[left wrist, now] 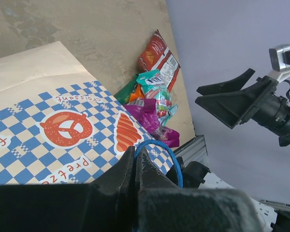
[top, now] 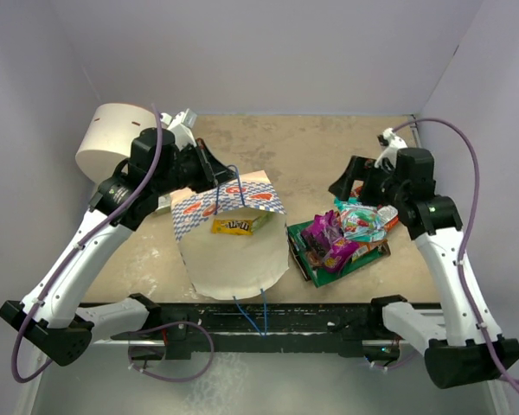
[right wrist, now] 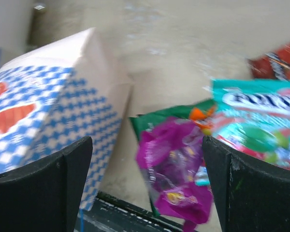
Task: Take the snacks out of the paper bag
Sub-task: Take out the snack from the paper bag.
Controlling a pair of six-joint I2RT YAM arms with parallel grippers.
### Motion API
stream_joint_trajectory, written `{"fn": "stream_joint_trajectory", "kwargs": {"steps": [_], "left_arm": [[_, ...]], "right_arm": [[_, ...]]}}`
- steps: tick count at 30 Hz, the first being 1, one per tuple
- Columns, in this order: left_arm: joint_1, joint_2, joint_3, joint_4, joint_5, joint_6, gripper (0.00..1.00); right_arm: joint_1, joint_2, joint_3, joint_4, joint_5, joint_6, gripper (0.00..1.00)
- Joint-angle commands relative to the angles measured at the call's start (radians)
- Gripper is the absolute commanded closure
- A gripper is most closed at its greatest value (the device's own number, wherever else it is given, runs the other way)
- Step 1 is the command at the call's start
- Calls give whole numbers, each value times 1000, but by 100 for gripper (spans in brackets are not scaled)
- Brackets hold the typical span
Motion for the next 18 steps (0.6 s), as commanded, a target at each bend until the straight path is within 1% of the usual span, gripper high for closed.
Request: {"fn": "stream_joint_trajectory", "kwargs": {"steps": [1,3,8,11,14,18], "left_arm": [[5,-22,14,24,30,9,100],[7,-21,13,20,31,9,100],[10,-13,10,14,28,10,100],[11,-7,9,12,31,5,100],[13,-5,6,17,37,-1,100],[13,-6,9,31,51,0,100]], "right_arm": [[195,42,125,125,-100,-42,4],[302,64,156,144,-76,-36,0],[512,78,175,210,-13,33,0],[696,61,142,289,110,41,0],[885,75,104,351,208,-6,0],[1095,125,74,384,321,-131,1]]}}
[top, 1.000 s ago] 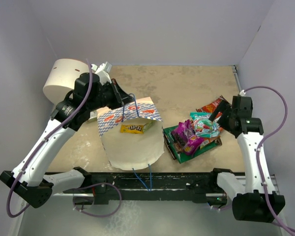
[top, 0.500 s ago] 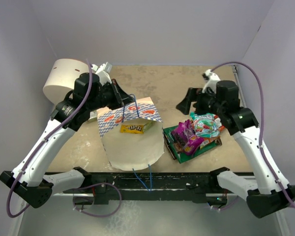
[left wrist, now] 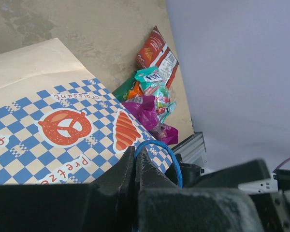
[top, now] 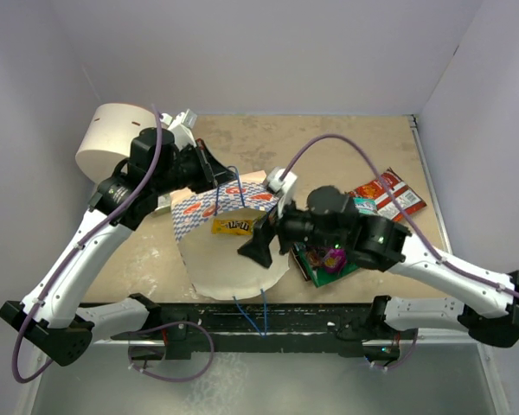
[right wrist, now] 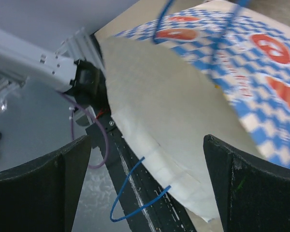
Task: Take the snacks out of the paper bag
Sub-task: Take out the snack from the paper bag.
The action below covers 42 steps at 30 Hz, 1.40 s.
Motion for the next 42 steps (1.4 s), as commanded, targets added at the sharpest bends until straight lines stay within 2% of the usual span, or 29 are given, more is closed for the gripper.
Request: {"fn": "stream_joint_trajectory", "kwargs": {"steps": [1,4,6,9,12,14,17,19,23,30,35,39,42], "left_arm": [[7,-7,6,44,26,2,100],[7,-10,1,57,21,3,100],[7,-4,0,72,21,-3,100],[8,17,27,72,35,-3,100],[8,15,31,76,38,-8,100],[8,6,28,76,38,-13,100],[8,-2,20,76,39,-24,100],[8,1,7,91,52,-35,100],[8,26,13,114,92,-47,100],[8,33,54,74,92,8,100],[8,64,82,62,138,45,100],[8,93,133,27,152,88,100],[8,106,157,4,162,114,100]], "right_arm": [[188,20,-60,142,175,-151,1],[270,-32,-181,272,116,-310,1],[321,-65,-259,321,130,-421,1],[337,-52,-302,324,210,-544,0],[337,39,-310,331,294,-685,1],[337,117,-322,360,323,-750,10],[332,242,-350,554,413,-808,34],[324,319,-343,639,425,-849,37],[287,483,-323,753,501,-889,34],[107,548,-300,785,317,-918,30],[101,648,-265,829,322,-978,17],[98,726,-206,847,335,-989,14],[99,792,-134,845,418,-970,13]]}}
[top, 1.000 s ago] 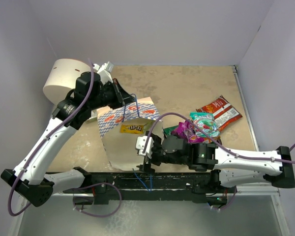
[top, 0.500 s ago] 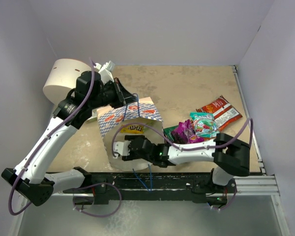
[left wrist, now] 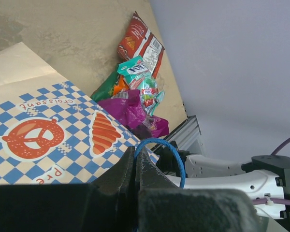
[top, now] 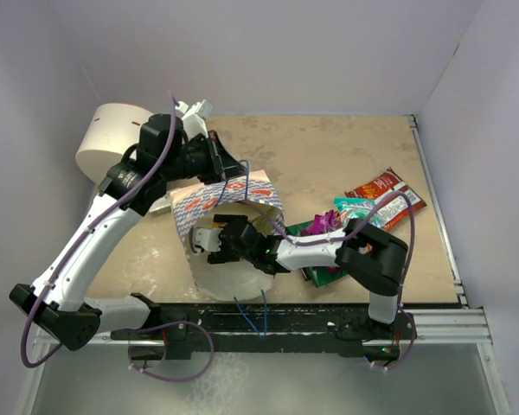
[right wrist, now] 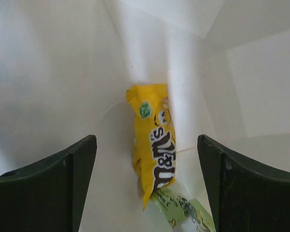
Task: Take the snacks out of the paper bag
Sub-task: Take out the snack from the paper bag.
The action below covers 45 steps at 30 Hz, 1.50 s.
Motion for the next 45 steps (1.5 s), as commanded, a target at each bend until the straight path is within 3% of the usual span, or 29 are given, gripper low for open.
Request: {"fn": "stream_joint_trajectory", "kwargs": {"steps": [1,6,10,14,18,21,26,31,33,37,42,45], "left_arm": [[7,12,78,-20,37,73,100],[8,17,99,-50,36,101,100],[17,10,115,-82,22,117,100],[33,-9,110,-82,11,112,100],[39,-9,101,-66,16,95,100],[43,-11,92,-54,13,79,100],[62,-7,86,-44,16,54,100],[86,2,94,-33,19,42,100],[92,6,92,-27,20,39,100],[97,9,67,-7,28,32,100],[106,10,52,-4,20,30,100],[117,11,41,-10,8,34,100]], "right_arm": [[3,67,131,57,104,-3,13],[-3,177,211,51,154,-17,18],[-10,220,242,47,205,-16,31],[-12,169,212,45,156,-15,52],[-11,120,213,-21,102,-13,82],[-11,49,193,-58,58,-30,92],[-9,-135,149,-152,-128,16,96],[-6,-362,75,-280,-495,127,100],[-8,-436,56,-313,-563,208,100],[-7,-577,25,-335,-559,374,100],[-7,-742,78,-486,-463,555,100],[-7,-797,186,-708,-359,684,100]]}}
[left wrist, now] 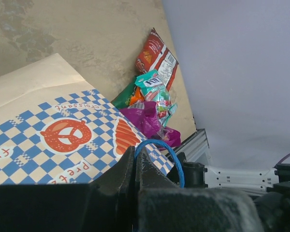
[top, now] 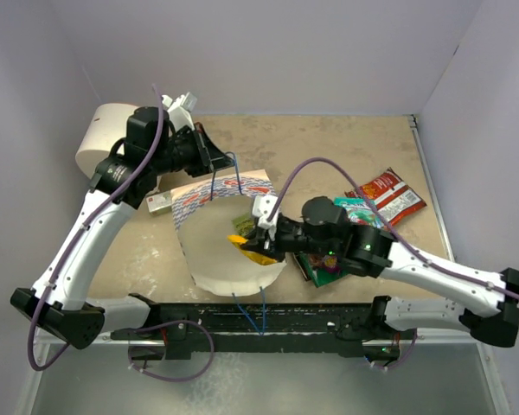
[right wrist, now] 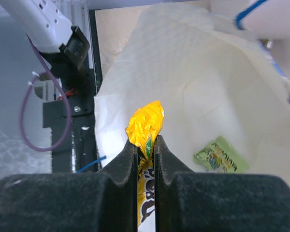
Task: Take the snacks out of the paper bag
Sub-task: Take out the snack from the paper bag, then place the snack at the center of the board.
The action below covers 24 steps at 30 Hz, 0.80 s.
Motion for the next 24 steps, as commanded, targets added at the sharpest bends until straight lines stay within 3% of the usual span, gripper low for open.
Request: {"fn": "stream_joint_trajectory", "kwargs": {"steps": [1,5,10,14,16,20,24], "left_arm": [[21,-5,-18,46,-11,-5,100],[34,2,-23,48,-9,1,100],[42,11,-17,45,-29,-8,100],[42,17,-12,58,-23,-17,100],[42,24,-4,61,-22,-16,100],[47,31,7,60,-15,-11,100],[51,35,12,56,-1,-8,100]], "right_arm": [[-4,-82,189,-322,108,229,100],[-4,-116,332,-602,215,315,100],[-4,-145,445,-815,602,450,100],[-52,-75,474,-966,884,484,100],[-159,-25,466,-964,865,412,100],[-408,51,426,-869,685,267,100],[-562,185,442,-872,558,197,100]]}}
